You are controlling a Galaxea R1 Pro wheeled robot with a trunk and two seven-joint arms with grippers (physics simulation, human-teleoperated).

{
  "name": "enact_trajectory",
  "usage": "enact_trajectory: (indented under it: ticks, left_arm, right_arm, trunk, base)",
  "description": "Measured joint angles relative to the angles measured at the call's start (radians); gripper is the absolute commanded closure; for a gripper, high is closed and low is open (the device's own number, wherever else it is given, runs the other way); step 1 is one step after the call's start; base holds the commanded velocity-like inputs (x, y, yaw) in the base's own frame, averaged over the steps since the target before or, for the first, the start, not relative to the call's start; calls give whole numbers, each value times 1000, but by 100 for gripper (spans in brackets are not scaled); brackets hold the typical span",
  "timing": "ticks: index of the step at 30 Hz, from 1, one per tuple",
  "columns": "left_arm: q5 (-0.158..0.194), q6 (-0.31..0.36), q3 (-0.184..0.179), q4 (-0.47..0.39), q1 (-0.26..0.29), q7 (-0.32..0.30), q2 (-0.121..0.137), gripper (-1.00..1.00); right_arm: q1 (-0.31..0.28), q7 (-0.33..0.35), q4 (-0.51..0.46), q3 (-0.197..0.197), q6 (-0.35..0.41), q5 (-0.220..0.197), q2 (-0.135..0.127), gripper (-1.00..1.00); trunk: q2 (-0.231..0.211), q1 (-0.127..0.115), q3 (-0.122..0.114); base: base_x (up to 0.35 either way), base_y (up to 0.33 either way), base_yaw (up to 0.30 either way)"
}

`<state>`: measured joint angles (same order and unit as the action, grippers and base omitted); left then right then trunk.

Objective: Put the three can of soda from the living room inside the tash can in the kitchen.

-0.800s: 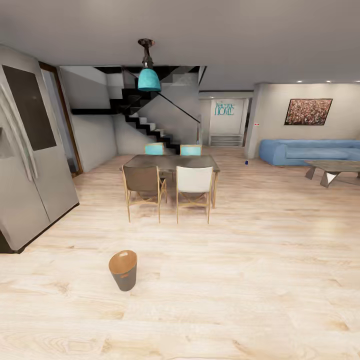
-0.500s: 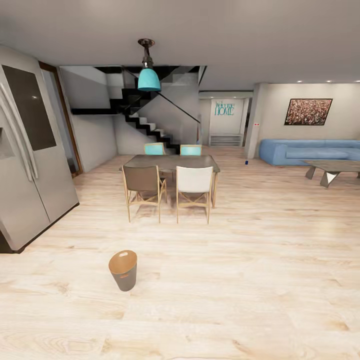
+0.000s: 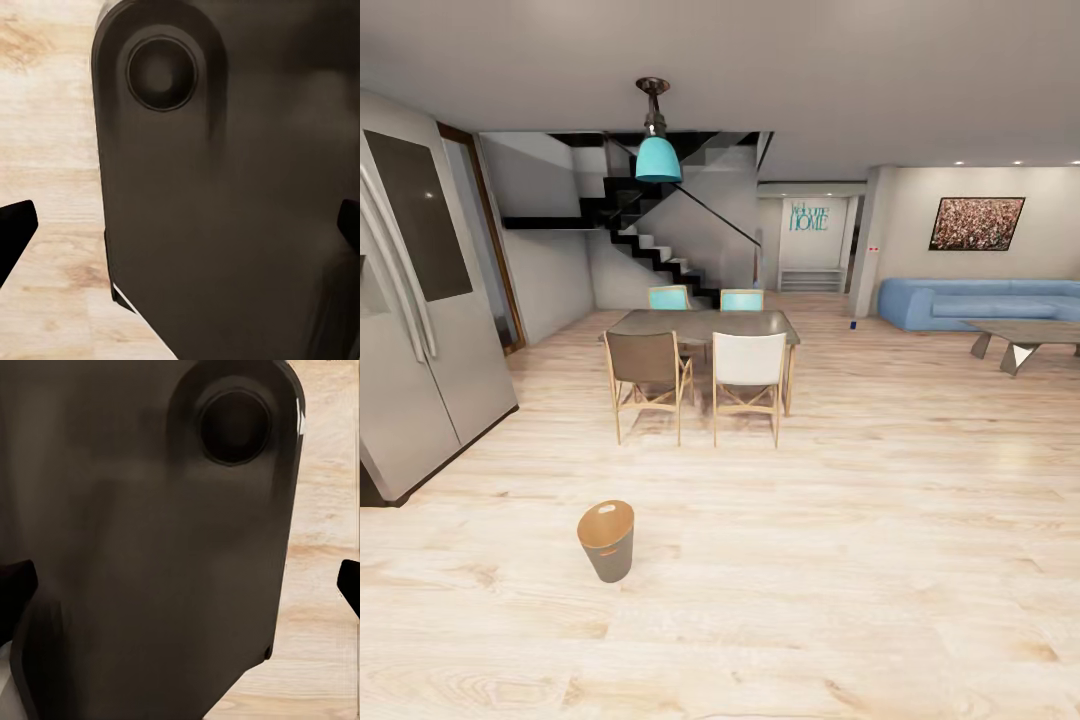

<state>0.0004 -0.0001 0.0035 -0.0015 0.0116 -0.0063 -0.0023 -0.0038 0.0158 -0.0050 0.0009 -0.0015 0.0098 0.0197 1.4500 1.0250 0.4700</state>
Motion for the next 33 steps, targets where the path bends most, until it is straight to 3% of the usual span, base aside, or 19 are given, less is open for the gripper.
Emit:
enact_trajectory:
  ticks: [9, 10, 11, 17, 22, 24, 28, 29, 33]
  left_arm:
    - [5, -26, -2, -40, 5, 1, 12, -100]
    - [6, -30, -3, -143, 4, 1, 13, -100]
    - [5, -32, -3, -205, 7, 1, 14, -100]
    - [6, -35, -2, -485, 5, -2, 16, -100]
    - [6, -32, -3, -700, 4, -4, 16, -100]
    - [5, -29, -4, -858, 4, -4, 16, -100]
    - [1, -25, -6, -1030, -9, -5, 19, -100]
    - [-1, -25, -8, -1139, -30, -6, 20, -100]
    - [-3, -41, -6, -1314, -113, -24, 22, -100]
  right_arm:
    - [3, 0, -44, 3, -50, 6, -23, -100]
    - [3, 9, -109, 3, -137, 7, -24, -100]
    - [-1, 19, -243, 4, -142, 8, -24, -100]
    - [1, 144, -508, 4, -150, 10, -28, -100]
    - [1, 180, -727, 3, -151, 10, -30, -100]
    - [5, 207, -902, 4, -145, 10, -30, -100]
    - [10, 224, -1065, 4, -139, 11, -30, -100]
    - [12, 229, -1159, 1, -136, 10, -30, -100]
    - [40, 235, -1293, -17, -137, 9, -33, -100]
  trunk:
    - [0, 0, 0]
    - [0, 0, 0]
    - [0, 0, 0]
    - [0, 0, 0]
    - [0, 0, 0]
    - [0, 0, 0]
    - [0, 0, 0]
    - [0, 0, 0]
    - [0, 0, 0]
  base:
    - [0, 0, 0]
    - [0, 0, 0]
    - [0, 0, 0]
    - [0, 0, 0]
    - [0, 0, 0]
    - [0, 0, 0]
    - [0, 0, 0]
    - [0, 0, 0]
    - [0, 0, 0]
